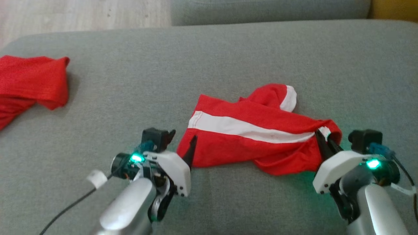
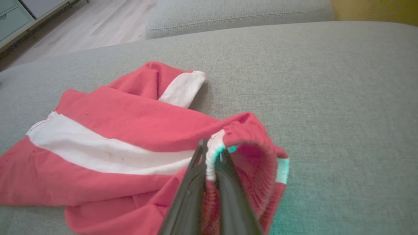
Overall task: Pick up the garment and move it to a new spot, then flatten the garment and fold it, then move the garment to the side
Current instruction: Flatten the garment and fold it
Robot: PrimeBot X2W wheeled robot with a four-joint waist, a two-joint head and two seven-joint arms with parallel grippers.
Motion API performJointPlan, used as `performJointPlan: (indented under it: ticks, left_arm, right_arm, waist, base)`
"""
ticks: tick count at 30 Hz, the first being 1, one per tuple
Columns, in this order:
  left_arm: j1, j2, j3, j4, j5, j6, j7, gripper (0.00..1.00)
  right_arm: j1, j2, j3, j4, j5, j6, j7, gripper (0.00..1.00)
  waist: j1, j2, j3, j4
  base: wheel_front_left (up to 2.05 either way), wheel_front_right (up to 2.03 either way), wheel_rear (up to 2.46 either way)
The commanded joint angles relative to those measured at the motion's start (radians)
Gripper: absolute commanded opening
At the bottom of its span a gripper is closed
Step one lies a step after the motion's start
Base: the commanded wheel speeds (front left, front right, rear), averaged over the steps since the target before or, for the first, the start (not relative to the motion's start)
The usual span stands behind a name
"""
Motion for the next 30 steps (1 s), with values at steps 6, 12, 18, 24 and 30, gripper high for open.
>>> performJointPlan:
  ticks: [6,12,18,24,30]
  left_arm:
    - [-0.119,-0.031,0.056,0.056,-0.038,-0.017,0.011,1.00]
    - [-0.158,-0.059,0.074,0.131,-0.087,-0.034,0.029,1.00]
    - [-0.176,-0.071,0.072,0.178,-0.107,-0.043,0.040,1.00]
    - [-0.182,-0.084,0.061,0.194,-0.136,-0.076,0.049,1.00]
    - [-0.194,-0.092,0.046,0.181,-0.135,-0.073,0.028,1.00]
  right_arm:
    - [-0.061,-0.006,0.055,-0.040,-0.003,-0.001,-0.014,0.00]
    - [-0.075,-0.006,0.074,-0.031,0.000,-0.001,-0.022,0.00]
    - [-0.083,-0.006,0.082,-0.023,0.000,-0.001,-0.031,0.00]
    - [-0.087,-0.006,0.084,-0.018,-0.001,-0.001,-0.037,0.00]
    - [-0.083,-0.006,0.081,-0.010,-0.002,-0.001,-0.043,0.00]
  waist:
    - [-0.0001,0.0000,0.045,-0.043]
    - [-0.0001,0.0000,0.062,-0.059]
    - [-0.0001,0.0000,0.066,-0.064]
    - [-0.0001,0.0000,0.065,-0.066]
    - [-0.0001,0.0000,0.059,-0.063]
  base:
    - [0.00,0.00,0.00]
    - [0.00,0.00,0.00]
    - [0.00,0.00,0.00]
    - [0.00,0.00,0.00]
    - [0.00,0.00,0.00]
